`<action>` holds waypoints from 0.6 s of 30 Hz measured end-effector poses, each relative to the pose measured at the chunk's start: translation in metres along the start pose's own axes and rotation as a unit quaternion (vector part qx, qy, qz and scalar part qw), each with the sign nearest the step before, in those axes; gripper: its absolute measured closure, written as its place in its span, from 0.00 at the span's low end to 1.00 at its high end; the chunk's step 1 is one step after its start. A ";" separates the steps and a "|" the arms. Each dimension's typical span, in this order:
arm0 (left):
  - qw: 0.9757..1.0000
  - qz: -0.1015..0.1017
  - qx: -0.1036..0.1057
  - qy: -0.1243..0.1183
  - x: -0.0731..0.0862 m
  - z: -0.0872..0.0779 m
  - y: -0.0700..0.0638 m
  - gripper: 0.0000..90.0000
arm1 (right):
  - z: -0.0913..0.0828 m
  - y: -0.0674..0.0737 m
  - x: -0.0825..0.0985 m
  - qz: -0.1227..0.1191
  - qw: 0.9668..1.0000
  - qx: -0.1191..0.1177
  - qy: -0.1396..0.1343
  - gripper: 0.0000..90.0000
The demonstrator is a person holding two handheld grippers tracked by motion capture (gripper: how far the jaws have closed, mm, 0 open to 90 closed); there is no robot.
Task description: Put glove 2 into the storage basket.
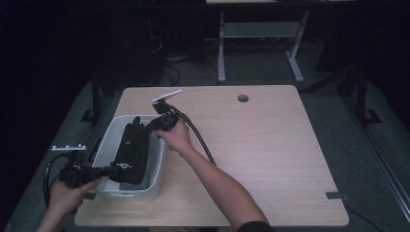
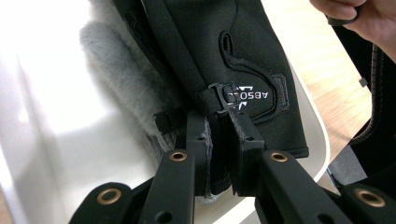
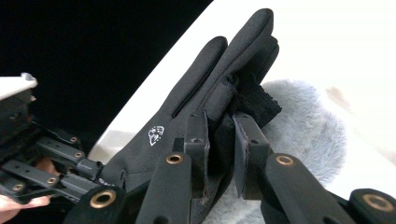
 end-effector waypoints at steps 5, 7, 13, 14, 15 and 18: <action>1.000 -0.007 0.002 0.010 0.004 0.005 0.002 0.87 | 0.009 -0.005 0.003 0.000 1.000 0.008 0.018 0.85; 1.000 -0.013 0.004 0.011 0.004 0.006 0.004 0.85 | 0.010 -0.007 0.004 0.001 1.000 0.009 0.020 0.85; 1.000 -0.012 -0.001 0.008 0.003 0.004 0.005 0.79 | 0.011 -0.007 0.003 -0.008 0.999 0.017 0.026 0.83; 1.000 -0.012 0.000 0.007 0.002 0.003 0.004 0.78 | 0.011 -0.008 0.002 -0.009 0.999 0.019 0.025 0.82; 1.000 -0.011 0.001 0.007 0.002 0.003 0.004 0.77 | 0.011 -0.007 0.002 -0.005 0.999 0.020 0.025 0.82; 1.000 -0.012 -0.001 0.007 0.001 0.003 0.004 0.72 | 0.012 -0.008 0.001 -0.006 1.000 0.022 0.021 0.80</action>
Point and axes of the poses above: each handheld gripper's, and its own axes: z roughly forward along the jaws, x roughly out of its underside, y roughly to its left, the point moved 3 cm from there along z, roughly forward along the jaws, and after that the axes turned 3 degrees about -z, right-handed, at the moved point
